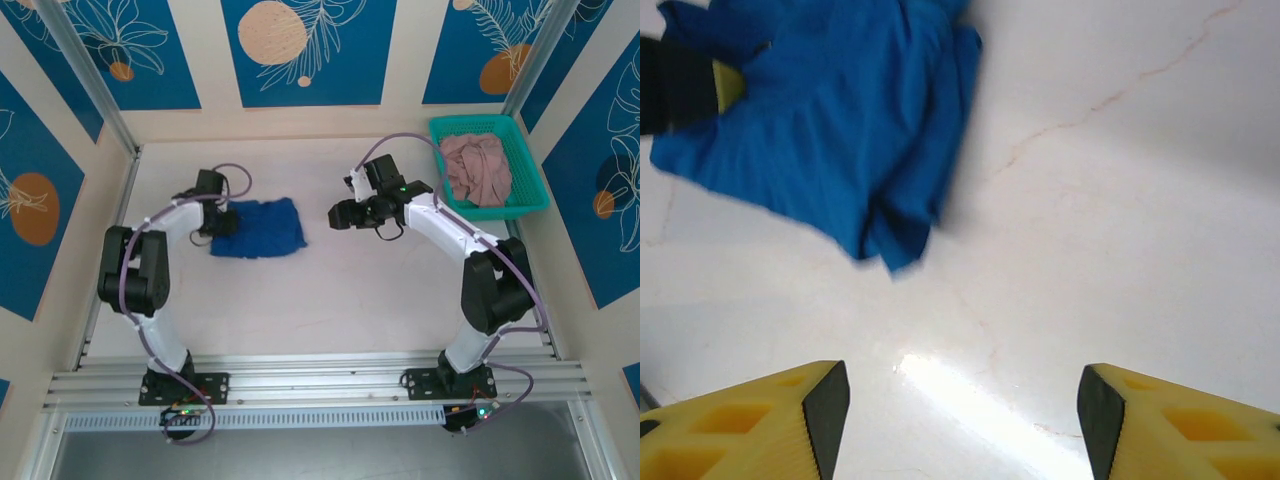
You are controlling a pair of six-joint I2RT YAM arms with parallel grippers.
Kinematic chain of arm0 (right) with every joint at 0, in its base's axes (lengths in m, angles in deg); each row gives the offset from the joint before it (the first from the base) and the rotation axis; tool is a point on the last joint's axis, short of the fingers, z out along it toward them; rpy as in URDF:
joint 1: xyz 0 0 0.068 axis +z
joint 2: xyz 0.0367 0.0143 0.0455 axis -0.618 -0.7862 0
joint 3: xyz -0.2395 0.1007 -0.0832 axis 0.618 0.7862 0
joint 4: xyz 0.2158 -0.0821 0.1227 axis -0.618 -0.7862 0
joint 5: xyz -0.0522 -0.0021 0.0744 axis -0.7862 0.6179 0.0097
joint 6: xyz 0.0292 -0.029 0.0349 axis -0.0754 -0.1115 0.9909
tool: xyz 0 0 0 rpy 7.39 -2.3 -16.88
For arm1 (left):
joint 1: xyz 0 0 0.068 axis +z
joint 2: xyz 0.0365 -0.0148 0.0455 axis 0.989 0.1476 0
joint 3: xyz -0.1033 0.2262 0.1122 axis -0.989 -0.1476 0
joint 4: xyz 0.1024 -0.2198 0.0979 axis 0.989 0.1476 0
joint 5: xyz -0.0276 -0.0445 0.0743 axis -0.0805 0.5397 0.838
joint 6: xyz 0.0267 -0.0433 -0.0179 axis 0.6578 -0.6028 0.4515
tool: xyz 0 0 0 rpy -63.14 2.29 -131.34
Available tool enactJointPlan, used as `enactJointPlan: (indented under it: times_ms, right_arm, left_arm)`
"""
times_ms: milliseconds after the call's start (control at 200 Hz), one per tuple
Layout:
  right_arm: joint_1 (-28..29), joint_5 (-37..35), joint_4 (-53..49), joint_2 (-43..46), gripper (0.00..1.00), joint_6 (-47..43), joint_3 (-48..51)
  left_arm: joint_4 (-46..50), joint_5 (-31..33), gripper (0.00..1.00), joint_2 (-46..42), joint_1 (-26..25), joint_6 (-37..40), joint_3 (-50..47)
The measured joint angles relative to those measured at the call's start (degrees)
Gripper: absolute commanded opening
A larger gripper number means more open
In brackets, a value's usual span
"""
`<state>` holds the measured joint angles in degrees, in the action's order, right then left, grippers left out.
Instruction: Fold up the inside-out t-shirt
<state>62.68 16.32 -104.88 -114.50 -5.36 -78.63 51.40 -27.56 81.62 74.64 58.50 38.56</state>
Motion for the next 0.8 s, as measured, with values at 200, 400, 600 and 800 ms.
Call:
enactJointPlan:
  times_ms: [200, 400, 600, 800]
  right_arm:
    - [0.0, 2.47, -0.15, 0.44, 0.64, 0.92, 0.35]
    - [0.0, 4.35, -0.02, 0.35, 0.64, 1.7, 0.61]
    - [-0.07, 0.57, 0.94, 0.7, 0.7, 2.29, 3.58]
    - [-0.15, -15.47, 2.51, 8.02, 0.92, 1.7, 12.72]
  left_arm:
    - [6.49, 18.4, 0.07, 11.85, 7.17, 16.0, 15.37]
    - [12.33, 29.83, 0.38, 25.16, 13.97, 26.43, 35.41]
    - [15.72, 34.16, 0.8, 29.07, 16.24, 24.59, 49.57]
    - [9.97, 28.3, 1.0, 4.59, 11.87, 13.29, 22.45]
